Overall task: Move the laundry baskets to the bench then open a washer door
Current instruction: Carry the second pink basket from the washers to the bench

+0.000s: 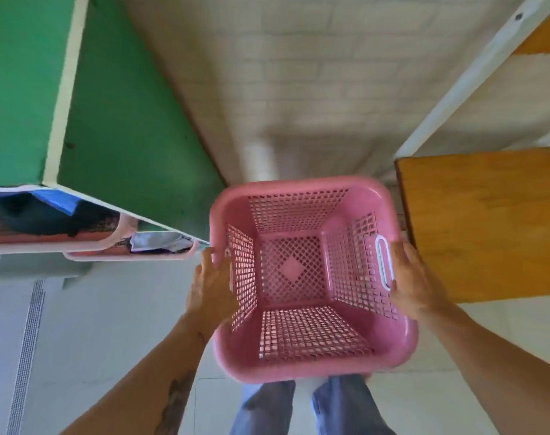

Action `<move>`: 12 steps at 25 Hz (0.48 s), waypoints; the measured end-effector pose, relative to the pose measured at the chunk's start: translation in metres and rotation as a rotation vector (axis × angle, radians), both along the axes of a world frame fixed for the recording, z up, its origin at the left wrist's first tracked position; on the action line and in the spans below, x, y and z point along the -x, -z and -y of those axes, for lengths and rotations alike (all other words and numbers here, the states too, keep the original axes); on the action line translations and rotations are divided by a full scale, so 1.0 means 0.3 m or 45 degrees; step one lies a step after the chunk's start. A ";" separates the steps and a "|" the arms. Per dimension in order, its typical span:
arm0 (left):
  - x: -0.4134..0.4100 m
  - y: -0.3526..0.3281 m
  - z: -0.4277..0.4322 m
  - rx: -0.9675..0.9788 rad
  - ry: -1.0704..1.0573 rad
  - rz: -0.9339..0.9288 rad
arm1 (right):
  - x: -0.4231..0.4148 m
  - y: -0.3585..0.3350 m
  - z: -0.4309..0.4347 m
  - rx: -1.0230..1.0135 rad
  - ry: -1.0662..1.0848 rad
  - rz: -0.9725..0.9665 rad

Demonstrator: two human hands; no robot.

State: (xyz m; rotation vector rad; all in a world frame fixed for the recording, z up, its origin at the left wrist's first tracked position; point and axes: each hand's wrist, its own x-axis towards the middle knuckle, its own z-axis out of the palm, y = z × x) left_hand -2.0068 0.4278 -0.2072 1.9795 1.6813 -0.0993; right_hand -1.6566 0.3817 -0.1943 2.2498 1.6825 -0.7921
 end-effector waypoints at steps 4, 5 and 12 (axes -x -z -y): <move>-0.003 -0.102 -0.053 0.367 -0.183 -0.046 | 0.033 -0.129 0.012 0.019 0.115 -0.049; -0.018 -0.148 -0.059 0.380 -0.172 -0.014 | 0.042 -0.175 0.017 0.011 0.143 -0.081; -0.292 -0.566 -0.024 0.226 -0.025 0.286 | -0.021 -0.554 0.160 -0.173 0.272 -0.188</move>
